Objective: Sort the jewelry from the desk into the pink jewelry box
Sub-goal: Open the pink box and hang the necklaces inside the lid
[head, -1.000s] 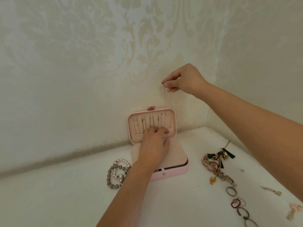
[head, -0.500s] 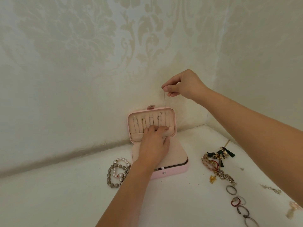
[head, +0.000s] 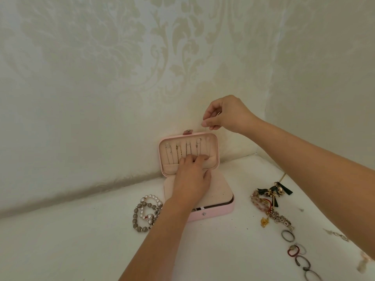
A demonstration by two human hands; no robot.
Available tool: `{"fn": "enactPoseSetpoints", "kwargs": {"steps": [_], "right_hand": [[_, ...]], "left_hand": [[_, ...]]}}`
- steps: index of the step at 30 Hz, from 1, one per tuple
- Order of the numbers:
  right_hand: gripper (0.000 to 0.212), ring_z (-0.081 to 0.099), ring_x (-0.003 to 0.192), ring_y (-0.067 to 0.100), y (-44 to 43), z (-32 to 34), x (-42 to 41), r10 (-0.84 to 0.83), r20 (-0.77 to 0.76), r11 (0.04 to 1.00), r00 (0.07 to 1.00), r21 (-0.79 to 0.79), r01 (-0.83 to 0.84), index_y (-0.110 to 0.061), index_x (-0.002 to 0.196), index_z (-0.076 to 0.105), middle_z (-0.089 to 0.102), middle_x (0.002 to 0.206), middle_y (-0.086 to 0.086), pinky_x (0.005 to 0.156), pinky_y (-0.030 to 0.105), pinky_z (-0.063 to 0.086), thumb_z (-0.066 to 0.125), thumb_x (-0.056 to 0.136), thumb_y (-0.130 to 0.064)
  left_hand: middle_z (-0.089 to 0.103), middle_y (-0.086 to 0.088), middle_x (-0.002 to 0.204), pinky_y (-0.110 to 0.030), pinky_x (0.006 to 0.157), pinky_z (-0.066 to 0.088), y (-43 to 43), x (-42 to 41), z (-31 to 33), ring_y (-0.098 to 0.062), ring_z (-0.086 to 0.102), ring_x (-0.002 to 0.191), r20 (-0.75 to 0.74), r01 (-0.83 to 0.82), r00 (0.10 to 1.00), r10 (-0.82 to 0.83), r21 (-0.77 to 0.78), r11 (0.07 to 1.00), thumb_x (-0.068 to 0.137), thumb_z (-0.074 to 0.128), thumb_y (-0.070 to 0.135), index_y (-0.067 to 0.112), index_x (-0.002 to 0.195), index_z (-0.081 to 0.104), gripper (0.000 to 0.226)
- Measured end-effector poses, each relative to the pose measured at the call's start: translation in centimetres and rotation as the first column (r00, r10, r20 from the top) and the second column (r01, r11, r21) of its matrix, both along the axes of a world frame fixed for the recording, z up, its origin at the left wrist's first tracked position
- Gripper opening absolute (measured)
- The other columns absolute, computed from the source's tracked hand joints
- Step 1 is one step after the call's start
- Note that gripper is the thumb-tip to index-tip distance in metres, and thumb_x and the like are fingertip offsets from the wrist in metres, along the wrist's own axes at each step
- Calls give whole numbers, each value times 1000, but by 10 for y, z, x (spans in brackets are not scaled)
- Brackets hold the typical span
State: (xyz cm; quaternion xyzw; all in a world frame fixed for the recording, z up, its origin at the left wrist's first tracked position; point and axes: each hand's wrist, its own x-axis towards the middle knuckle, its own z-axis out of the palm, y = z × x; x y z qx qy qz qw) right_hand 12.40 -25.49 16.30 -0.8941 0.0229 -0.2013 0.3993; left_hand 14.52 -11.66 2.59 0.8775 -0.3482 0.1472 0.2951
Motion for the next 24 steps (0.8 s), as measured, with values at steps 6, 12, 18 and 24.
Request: {"fn": "enactPoseSetpoints", "kwargs": {"steps": [6, 12, 18, 24], "right_hand": [[12, 60, 53, -1, 1, -10, -1, 27, -19, 975, 999, -222, -31, -6, 82, 73, 66, 65, -2, 55, 7, 46, 77, 72, -1], [9, 61, 71, 9, 3, -25, 1, 47, 11, 883, 999, -468, -36, -7, 83, 73, 71, 80, 5, 64, 15, 47, 76, 75, -7], [8, 60, 78, 19, -1, -41, 6, 41, 141, 786, 989, -616, 55, -11, 84, 74, 66, 88, 5, 68, 28, 42, 72, 79, -17], [5, 59, 73, 19, -6, -53, 5, -10, 280, 751, 960, -632, 192, -11, 85, 68, 64, 83, 1, 60, 27, 38, 68, 82, -15]], "left_hand": [[48, -7, 122, -29, 99, 31, 0, 0, 1, -23, 39, 112, -16, -3, 1000, 3, 2, 1000, 91, 52, 27, 21, 133, 46, 43], [48, -8, 122, -30, 99, 31, -1, 1, -1, -25, 39, 111, -14, -1, 1000, 1, 1, 1000, 91, 53, 27, 21, 134, 44, 45], [48, -9, 120, -31, 99, 32, -1, 0, -1, -25, 39, 111, -3, 7, 1000, -7, 13, 1000, 90, 53, 29, 21, 134, 45, 45], [49, -10, 119, -32, 98, 33, 0, -1, 0, -26, 39, 110, 4, 13, 1000, -13, 2, 1000, 90, 53, 28, 19, 131, 48, 42]]}}
